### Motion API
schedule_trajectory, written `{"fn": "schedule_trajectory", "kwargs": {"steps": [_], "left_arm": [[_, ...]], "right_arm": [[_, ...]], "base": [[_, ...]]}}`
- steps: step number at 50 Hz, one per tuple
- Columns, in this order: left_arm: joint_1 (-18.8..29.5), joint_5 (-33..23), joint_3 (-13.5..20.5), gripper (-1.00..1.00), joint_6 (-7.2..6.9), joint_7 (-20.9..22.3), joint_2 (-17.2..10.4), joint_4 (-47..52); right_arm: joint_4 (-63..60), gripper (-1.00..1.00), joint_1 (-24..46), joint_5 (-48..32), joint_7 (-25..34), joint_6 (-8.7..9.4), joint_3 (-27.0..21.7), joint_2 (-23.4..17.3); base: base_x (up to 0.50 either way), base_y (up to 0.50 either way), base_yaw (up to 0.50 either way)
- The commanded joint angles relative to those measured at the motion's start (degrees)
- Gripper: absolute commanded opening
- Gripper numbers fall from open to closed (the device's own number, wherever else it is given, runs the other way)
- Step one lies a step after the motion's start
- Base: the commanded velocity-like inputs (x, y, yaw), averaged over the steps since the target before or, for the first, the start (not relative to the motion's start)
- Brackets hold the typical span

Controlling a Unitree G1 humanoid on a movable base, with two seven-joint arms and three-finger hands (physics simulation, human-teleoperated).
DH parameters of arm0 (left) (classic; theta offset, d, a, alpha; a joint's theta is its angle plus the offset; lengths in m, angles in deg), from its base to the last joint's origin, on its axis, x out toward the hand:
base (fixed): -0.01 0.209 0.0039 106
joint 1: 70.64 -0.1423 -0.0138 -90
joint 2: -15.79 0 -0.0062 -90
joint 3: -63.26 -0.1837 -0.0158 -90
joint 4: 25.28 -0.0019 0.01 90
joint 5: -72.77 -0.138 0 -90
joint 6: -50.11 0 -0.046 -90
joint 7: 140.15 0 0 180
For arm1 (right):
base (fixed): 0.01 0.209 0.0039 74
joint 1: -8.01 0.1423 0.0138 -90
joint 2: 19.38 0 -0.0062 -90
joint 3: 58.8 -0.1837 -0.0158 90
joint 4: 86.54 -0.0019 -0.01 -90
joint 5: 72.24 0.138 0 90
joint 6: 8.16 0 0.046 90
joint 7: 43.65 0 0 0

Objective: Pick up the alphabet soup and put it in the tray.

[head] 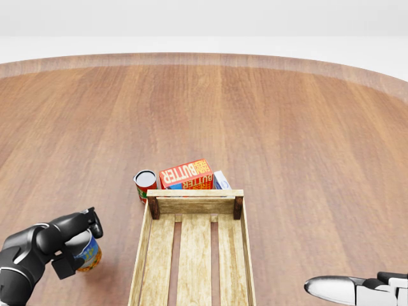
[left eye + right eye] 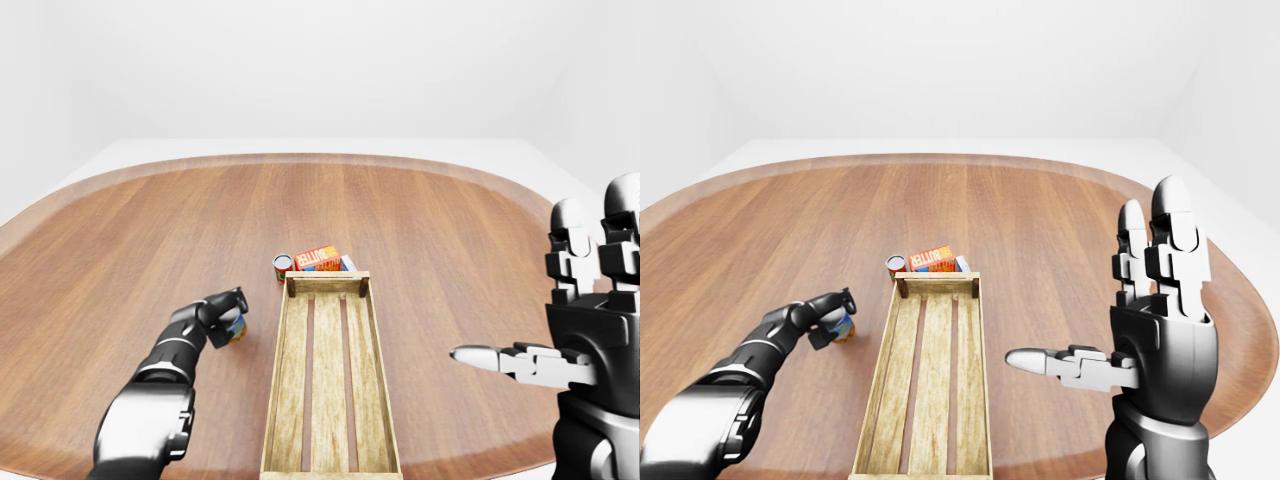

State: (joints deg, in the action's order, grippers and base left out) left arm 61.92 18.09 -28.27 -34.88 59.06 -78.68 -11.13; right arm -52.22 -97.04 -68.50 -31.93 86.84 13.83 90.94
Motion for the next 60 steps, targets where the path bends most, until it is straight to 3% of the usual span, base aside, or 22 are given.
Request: {"fn": "schedule_trajectory", "kwargs": {"steps": [1, 5, 12, 16, 17, 20, 21, 22, 24, 27, 32, 39, 49, 60], "left_arm": [[2.23, 6.05, 1.88, -1.0, 0.0, 2.25, -3.97, 5.13], [1.41, 7.09, 2.61, -1.0, 0.0, 5.0, -4.62, 11.95], [-2.52, 12.86, 8.27, -1.0, 0.0, 20.17, -6.45, 39.95], [-3.68, 13.75, 9.37, -1.0, 0.0, 20.78, -6.66, 49.26], [-4.34, 14.11, 9.74, -1.0, -0.42, 20.78, -6.58, 54.32], [-5.01, 14.93, 10.38, -1.0, -3.42, 20.78, -5.64, 62.85], [-5.09, 15.26, 10.59, -1.0, -5.06, 20.78, -5.34, 66.1], [-5.17, 15.36, 10.68, -1.0, -5.49, 20.78, -5.3, 67.36], [-4.78, 15.46, 10.46, -1.0, -8.01, 20.78, -4.95, 74.18], [-3.4, 14.86, 9.94, -1.0, -10.0, 20.78, -4.15, 80.29], [-2.19, 12.27, 7.7, -1.0, -10.0, 20.78, -1.24, 87.17], [-1.59, 9.34, 5.04, -1.0, -10.0, 20.78, 3.38, 88.84], [-2.42, 4.61, 0.82, -1.0, -9.87, 20.78, 9.23, 84.11], [-7.53, -3.31, -3.26, -1.0, -2.65, 20.78, 15.12, 75.15]], "right_arm": [[-0.14, 0.97, -0.08, -0.02, -0.04, 0.0, 0.2, -0.02], [-0.67, 0.96, -0.34, -0.01, 0.06, 0.0, 0.35, 0.08], [-0.98, 0.97, -0.28, 0.41, 0.41, 0.0, -0.44, 0.25], [-1.04, 0.97, -0.19, -0.06, 0.19, 0.0, 0.45, 0.22], [-0.96, 0.97, -0.29, -0.34, 0.13, 0.0, 0.84, 0.19], [-1.18, 0.97, -0.32, -0.15, 0.14, 0.0, 0.69, 0.13], [-1.21, 0.96, -0.27, -0.11, 0.12, 0.0, 0.64, 0.11], [-1.19, 0.97, -0.24, -0.09, 0.11, 0.0, 0.61, 0.11], [-1.02, 0.97, -0.21, -0.22, 0.08, 0.0, 0.86, 0.08], [-0.83, 0.97, -0.18, -0.3, 0.0, 0.0, 1.04, 0.02], [-1.12, 0.97, -0.19, 0.04, 0.01, 0.0, 0.7, 0.02], [-1.45, 0.97, -0.13, 0.37, 0.12, 0.0, 0.3, 0.08], [-1.23, 0.97, 0.15, 0.41, -0.09, 0.0, 0.39, -0.07], [-1.79, 0.97, 0.05, 1.06, 0.07, 0.0, -0.2, -0.03]], "base": [[0.0, 0.0, 0.0], [0.0, 0.0, 0.0], [0.0, 0.0, 0.0], [0.0, 0.0, 0.0], [0.0, 0.0, 0.0], [0.0, 0.0, 0.0], [0.0, 0.0, 0.0], [0.0, 0.0, 0.0], [0.0, 0.0, 0.0], [0.0, 0.0, 0.0], [0.0, 0.0, 0.0], [0.0, 0.0, 0.0], [0.0, 0.0, 0.0], [0.0, 0.0, 0.0]]}}
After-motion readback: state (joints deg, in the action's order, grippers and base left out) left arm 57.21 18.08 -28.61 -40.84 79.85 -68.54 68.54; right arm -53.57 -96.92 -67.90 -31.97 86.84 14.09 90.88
